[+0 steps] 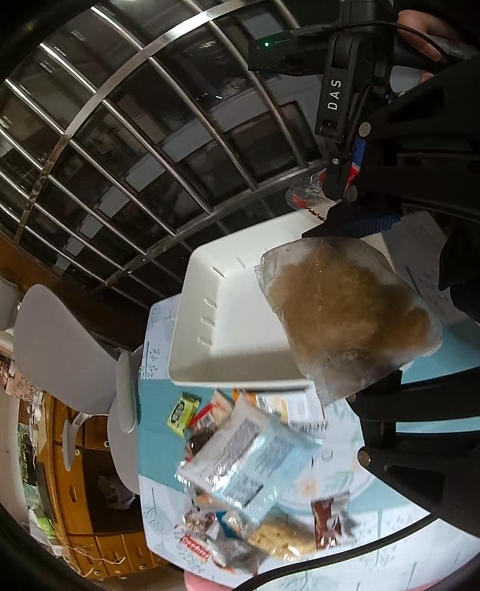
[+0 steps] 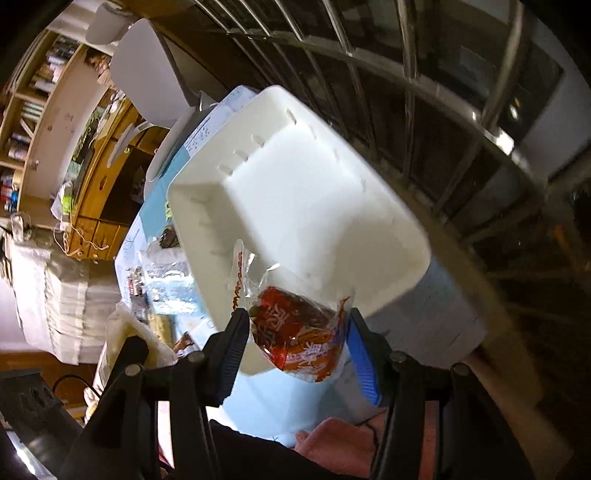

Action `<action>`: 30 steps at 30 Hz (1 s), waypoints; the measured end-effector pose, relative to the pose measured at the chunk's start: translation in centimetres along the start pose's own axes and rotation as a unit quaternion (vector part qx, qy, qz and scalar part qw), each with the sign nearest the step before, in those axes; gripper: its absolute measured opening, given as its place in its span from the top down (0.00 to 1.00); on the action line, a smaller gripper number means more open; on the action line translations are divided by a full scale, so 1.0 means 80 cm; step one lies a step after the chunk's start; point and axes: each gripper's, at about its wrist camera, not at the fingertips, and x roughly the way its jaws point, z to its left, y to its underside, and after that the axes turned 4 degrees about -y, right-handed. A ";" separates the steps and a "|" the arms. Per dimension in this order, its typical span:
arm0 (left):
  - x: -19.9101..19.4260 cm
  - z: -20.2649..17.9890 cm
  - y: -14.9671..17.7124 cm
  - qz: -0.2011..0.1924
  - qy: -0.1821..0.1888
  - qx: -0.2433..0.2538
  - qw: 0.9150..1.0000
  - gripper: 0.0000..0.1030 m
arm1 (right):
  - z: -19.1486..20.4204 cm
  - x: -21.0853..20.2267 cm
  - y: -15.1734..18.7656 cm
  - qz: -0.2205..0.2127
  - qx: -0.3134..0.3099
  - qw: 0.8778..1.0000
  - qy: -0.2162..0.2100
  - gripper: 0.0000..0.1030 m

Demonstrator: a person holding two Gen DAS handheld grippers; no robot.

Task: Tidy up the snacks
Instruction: 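Carry both snacks over the white tray and open both tools to drop them, then grasp another clear bag of yellow puffs with left tool while right grasps brown chocolate packet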

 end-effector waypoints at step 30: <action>0.024 0.044 0.055 0.061 -0.054 -0.056 0.995 0.17 | -0.030 0.036 0.008 0.040 -0.023 0.999 0.024 0.31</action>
